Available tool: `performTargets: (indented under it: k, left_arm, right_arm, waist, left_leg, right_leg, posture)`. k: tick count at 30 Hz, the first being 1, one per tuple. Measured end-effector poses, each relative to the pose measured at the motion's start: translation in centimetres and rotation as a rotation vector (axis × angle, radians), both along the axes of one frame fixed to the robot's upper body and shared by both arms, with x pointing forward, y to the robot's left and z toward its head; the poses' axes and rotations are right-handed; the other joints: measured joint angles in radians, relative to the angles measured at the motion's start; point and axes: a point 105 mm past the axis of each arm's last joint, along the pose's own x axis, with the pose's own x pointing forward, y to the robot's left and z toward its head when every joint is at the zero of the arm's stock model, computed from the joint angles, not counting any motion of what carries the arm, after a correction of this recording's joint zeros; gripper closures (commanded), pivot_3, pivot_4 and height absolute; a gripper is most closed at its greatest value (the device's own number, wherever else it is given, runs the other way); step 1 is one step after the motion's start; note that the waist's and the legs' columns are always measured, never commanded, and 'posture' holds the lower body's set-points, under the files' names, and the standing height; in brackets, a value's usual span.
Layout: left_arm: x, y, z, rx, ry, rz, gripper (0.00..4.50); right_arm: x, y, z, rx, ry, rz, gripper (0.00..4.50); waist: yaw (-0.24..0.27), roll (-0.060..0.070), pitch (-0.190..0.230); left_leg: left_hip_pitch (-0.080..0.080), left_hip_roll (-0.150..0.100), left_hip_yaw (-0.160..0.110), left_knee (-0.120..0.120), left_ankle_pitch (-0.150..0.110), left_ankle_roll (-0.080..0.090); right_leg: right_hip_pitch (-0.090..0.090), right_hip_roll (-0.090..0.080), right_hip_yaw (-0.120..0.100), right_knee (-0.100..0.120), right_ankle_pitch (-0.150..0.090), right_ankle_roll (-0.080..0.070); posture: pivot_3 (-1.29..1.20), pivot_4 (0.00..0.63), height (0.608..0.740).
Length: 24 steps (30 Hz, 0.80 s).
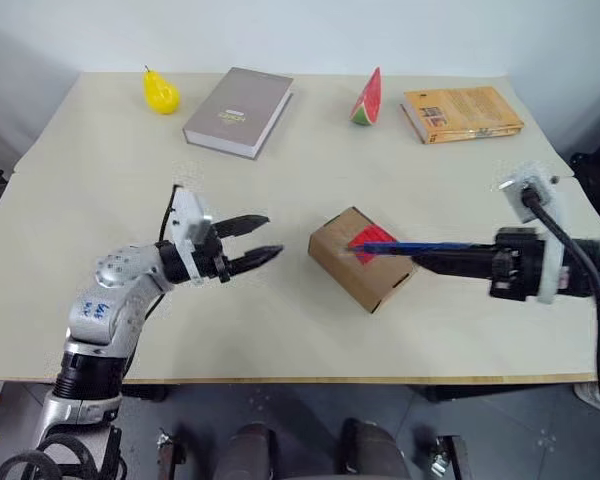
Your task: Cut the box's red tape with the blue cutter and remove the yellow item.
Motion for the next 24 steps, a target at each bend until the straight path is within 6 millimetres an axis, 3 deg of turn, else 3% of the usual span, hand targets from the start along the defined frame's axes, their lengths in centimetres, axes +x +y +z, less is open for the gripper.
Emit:
performTargets:
  k: [2,3,8,11,14,18,24]
  left_arm:
    - [0.5,-1.5,-0.5,-0.007,0.043,-0.028,2.7]
    - [0.6,-2.7,-0.5,-0.016,0.051,-0.052,3.18]
    - [1.8,-7.2,1.2,-0.03,0.035,-0.12,4.5]
    - [2.7,-9.7,1.3,-0.004,0.052,-0.131,4.5]
    - [3.1,-11.2,0.2,0.073,0.103,-0.13,4.5]
    - [3.4,-11.5,-1.2,0.162,0.13,-0.113,4.5]
    - [3.6,-11.6,-1.3,0.194,0.136,-0.09,4.5]
  right_arm:
    - [0.4,-0.5,0.2,-0.038,-0.041,-0.019,4.35]
    - [0.6,-0.5,0.2,-0.053,-0.062,-0.021,4.35]
    - [2.1,-0.1,0.8,-0.093,-0.169,-0.023,4.35]
    - [3.3,0.3,0.4,-0.123,-0.202,-0.032,4.35]
    - [4.5,0.6,0.3,-0.164,-0.242,-0.043,4.35]
    - [5.7,0.5,-0.3,-0.211,-0.257,-0.053,4.35]
    - [6.2,1.2,-0.7,-0.228,-0.256,-0.009,4.35]
  waist:
    - [0.001,-0.001,0.0]
    - [0.003,-0.002,0.001]
    - [-0.002,-0.002,0.001]
    - [-0.004,-0.002,0.001]
    - [-0.005,-0.002,0.001]
    - [-0.004,-0.002,0.001]
    - [-0.002,-0.002,0.001]
  left_leg:
    - [0.0,0.0,0.001,0.0,0.0,0.0]
    - [-0.001,0.0,0.001,0.0,0.0,0.0]
    - [-0.002,0.0,0.002,-0.001,0.0,0.0]
    - [-0.002,-0.001,0.003,-0.001,0.0,0.0]
    - [-0.002,-0.001,0.004,-0.002,0.0,0.0]
    - [-0.003,-0.001,0.004,-0.003,0.0,0.0]
    - [-0.003,-0.001,0.003,-0.002,0.0,0.0]
  right_leg:
    - [0.0,0.0,0.0,0.0,0.0,0.0]
    - [-0.001,0.0,0.0,0.0,0.0,0.0]
    - [-0.004,0.0,0.0,0.001,0.0,0.0]
    - [-0.004,0.0,0.0,0.001,0.0,0.0]
    - [-0.005,0.0,0.0,0.001,0.0,0.0]
    - [-0.006,0.0,0.0,0.001,0.0,0.0]
    - [-0.006,0.0,0.0,0.001,0.0,0.001]
  posture:
    - [0.0,0.15,0.74]
    - [0.0,0.15,0.74]
    - [0.0,0.15,0.74]
    - [0.0,0.15,0.74]
    - [0.0,0.15,0.74]
    - [0.0,0.15,0.74]
    - [0.0,0.15,0.74]
